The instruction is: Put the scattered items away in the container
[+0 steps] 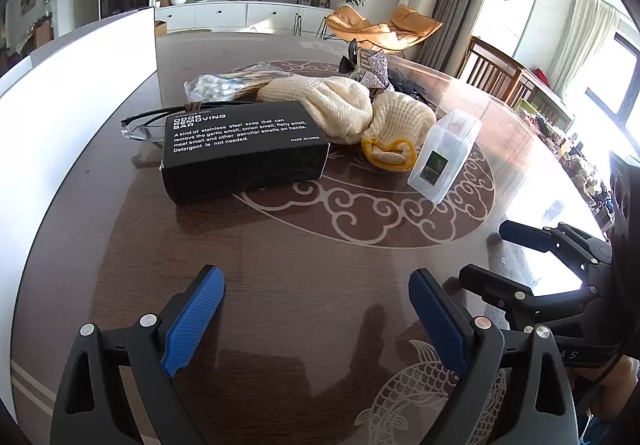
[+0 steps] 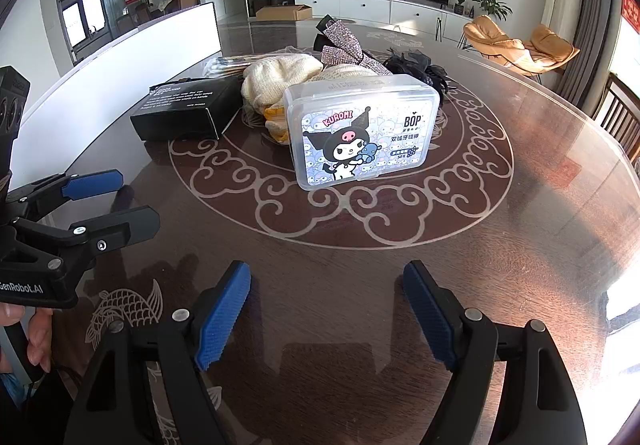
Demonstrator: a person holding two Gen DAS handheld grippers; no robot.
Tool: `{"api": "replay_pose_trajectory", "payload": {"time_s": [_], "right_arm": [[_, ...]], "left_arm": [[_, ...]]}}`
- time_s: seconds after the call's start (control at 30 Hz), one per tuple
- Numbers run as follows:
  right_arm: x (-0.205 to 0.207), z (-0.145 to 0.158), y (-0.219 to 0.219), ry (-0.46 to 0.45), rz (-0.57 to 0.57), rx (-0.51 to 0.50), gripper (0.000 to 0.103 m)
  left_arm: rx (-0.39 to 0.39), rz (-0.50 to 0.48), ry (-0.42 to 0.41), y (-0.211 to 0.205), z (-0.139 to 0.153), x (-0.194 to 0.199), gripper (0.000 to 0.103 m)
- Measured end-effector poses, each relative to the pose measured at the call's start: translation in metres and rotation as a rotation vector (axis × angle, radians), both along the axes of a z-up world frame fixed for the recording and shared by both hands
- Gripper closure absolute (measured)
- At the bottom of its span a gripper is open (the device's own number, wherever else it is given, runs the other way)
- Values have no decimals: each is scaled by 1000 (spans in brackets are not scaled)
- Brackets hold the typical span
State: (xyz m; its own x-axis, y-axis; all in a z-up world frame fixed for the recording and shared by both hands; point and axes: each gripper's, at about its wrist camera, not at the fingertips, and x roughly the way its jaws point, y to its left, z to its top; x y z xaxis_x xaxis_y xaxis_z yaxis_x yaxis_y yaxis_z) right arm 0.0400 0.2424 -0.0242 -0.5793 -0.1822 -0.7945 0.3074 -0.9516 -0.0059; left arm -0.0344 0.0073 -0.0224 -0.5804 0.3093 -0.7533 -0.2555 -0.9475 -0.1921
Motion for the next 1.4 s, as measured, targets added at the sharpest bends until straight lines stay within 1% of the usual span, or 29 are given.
{"api": "replay_pose_trajectory", "payload": {"time_s": [0.4,0.73,1.03,1.2,1.4], "right_arm": [[0,0,0,0,0,0,23],[0,0,0,0,0,0,23],[0,0,0,0,0,0,23],[-1,0,0,0,0,2,23],[-1,0,-1,-1,0,-1,23]], "left_arm": [[-2,-1,-1,0,0,0,9],[-18,-4,-2,0,-1,-4,8],[-2,-4,-1,-1,-1,-3,8],[-35,-9,-2,4,-2,-4,8],[-54,-10,-2,5,-2,-3,8]]}}
